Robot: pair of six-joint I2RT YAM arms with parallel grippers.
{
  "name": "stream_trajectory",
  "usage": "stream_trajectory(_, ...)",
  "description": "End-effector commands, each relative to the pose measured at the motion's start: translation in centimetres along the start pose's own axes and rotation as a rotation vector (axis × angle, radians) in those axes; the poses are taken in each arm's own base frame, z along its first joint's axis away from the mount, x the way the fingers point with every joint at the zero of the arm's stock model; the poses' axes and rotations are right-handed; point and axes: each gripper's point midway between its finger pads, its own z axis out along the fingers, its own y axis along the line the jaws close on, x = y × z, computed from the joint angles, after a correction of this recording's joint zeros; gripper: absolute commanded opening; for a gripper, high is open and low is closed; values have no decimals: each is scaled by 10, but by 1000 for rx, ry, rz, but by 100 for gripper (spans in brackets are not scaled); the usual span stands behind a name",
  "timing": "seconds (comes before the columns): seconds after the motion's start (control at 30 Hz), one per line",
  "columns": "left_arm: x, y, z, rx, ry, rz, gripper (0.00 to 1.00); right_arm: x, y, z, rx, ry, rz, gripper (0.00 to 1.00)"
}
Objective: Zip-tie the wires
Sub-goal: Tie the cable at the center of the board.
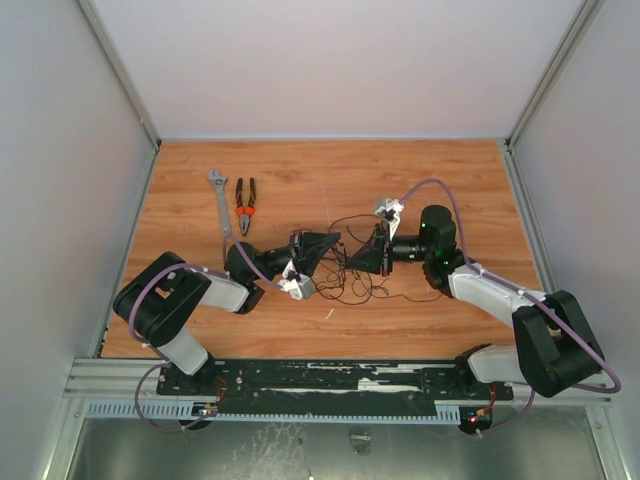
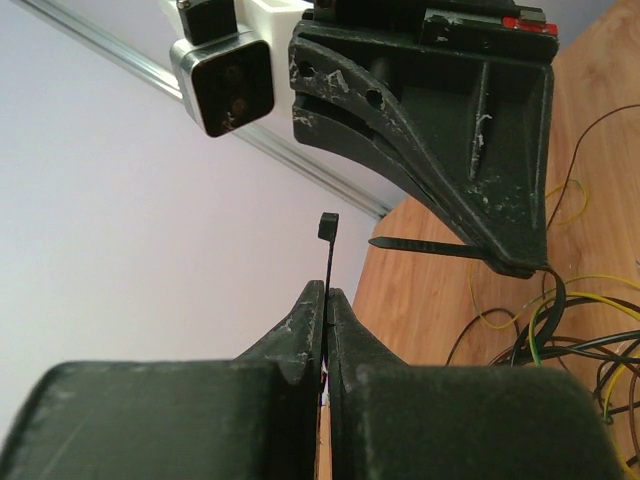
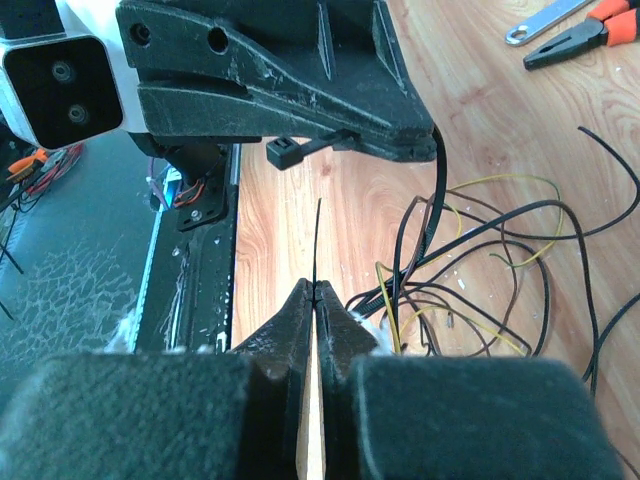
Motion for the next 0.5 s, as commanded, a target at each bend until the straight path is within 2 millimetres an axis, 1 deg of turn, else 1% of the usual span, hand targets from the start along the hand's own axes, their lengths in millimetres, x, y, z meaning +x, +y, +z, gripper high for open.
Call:
stream_trajectory(0.0,-27,36,4,-109,-92,151,0,-14,5,4,-40,-8,-79,0)
stream_trajectory(0.27,-28,36,4,-113,-97,143,0,-18,7,5,-68,-1,-96,0)
stream_trajectory(0.47,-27,37,4,-115,-96,142,0,-17,14,7,-98,6,-103,0)
